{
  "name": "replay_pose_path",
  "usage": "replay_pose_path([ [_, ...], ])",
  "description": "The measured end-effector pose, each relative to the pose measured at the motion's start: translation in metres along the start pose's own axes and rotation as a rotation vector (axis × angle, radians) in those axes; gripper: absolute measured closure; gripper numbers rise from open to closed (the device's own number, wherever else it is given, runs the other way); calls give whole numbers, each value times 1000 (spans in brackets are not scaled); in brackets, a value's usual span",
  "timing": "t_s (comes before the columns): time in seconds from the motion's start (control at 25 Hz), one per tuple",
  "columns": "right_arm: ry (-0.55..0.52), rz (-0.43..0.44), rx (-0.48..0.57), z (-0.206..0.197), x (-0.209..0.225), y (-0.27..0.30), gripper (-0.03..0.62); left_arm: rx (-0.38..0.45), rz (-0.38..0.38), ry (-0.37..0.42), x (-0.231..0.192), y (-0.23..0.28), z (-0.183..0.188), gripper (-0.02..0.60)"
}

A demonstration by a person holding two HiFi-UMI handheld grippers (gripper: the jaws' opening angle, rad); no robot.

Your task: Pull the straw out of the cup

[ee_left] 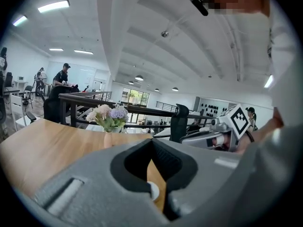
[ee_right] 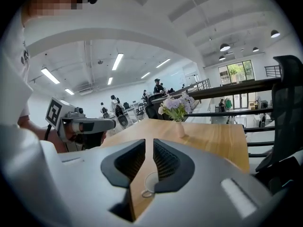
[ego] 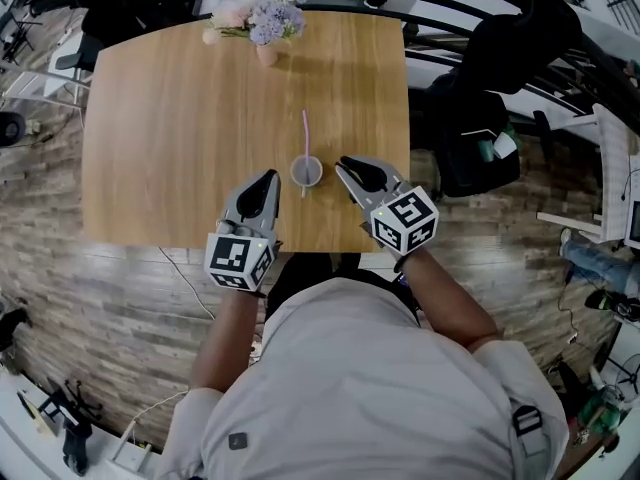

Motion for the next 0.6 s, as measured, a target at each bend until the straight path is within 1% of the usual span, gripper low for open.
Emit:
replay_pose_path([
  [0.12, 20, 17, -47, -13, 1, 24, 520, -5, -7, -8, -17, 9, -1, 577],
  [0.28, 65, 44, -120, -38, 1, 50, 500, -41, -15, -31, -34, 19, -9, 577],
  [0.44, 83, 39, -146, -52, 9, 75, 496, -70, -23, -36, -54, 35, -19, 577],
  [0.6, 104, 50, -190, -69, 14, 96, 493, -93, -24, -78, -68, 48, -29, 577],
])
Point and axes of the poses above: the fingertips, and each gripper's own axes: y forward along the fingers, x to its right, z out of its top, the point moved 7 cm from there along -y, backward along the fingers, and after that the axes turned 15 degrees about -y, right-handed, at the moved point
